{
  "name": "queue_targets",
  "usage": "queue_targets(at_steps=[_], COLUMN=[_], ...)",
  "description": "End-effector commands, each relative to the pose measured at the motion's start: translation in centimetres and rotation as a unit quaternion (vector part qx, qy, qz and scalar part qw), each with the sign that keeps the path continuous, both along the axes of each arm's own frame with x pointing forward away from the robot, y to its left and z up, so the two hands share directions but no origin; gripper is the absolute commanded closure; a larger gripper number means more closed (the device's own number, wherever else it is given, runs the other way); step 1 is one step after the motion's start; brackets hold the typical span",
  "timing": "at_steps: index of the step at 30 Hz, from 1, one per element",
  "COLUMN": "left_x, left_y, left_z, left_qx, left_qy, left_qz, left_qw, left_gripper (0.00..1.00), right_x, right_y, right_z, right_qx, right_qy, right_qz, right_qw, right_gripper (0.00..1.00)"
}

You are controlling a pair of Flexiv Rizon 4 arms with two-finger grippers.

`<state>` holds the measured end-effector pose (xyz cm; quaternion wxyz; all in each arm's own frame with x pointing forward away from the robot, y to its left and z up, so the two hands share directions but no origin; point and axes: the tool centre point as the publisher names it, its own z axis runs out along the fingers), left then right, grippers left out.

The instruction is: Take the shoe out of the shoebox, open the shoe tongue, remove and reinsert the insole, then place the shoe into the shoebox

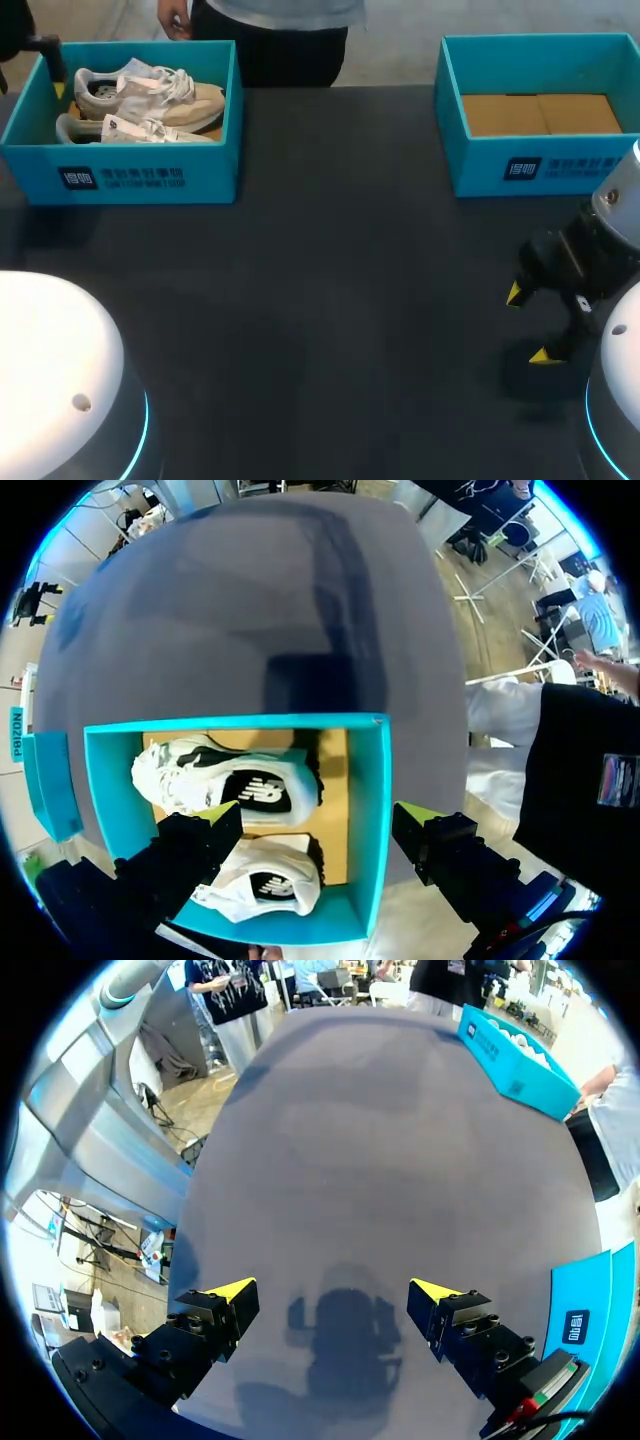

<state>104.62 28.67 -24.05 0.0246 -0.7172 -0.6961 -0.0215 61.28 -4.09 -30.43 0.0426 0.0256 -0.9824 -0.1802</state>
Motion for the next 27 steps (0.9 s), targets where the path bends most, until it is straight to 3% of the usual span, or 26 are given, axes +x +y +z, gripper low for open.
queue_targets(at_steps=[1,14,27], left_x=[0.9,1.5,2.5], left_y=[-0.5,-0.1,-0.7], left_z=[-1.2,-5.8,-8.9], left_qx=[0.006,-0.001,-0.001], left_qy=[0.014,0.045,0.057], left_qz=[-0.003,-0.010,-0.018], left_qw=[1.000,0.999,0.998], left_gripper=[0.00,0.00,0.00], right_x=[-0.1,-0.1,-0.1], right_y=[0.1,0.1,0.1], right_z=[-0.1,-0.1,-0.1], right_qx=[-0.001,-0.001,-0.001], right_qy=[-0.001,-0.001,-0.001], right_qz=[-0.001,-0.001,-0.001], right_qw=[1.000,1.000,1.000], right_gripper=[0.00,0.00,0.00])
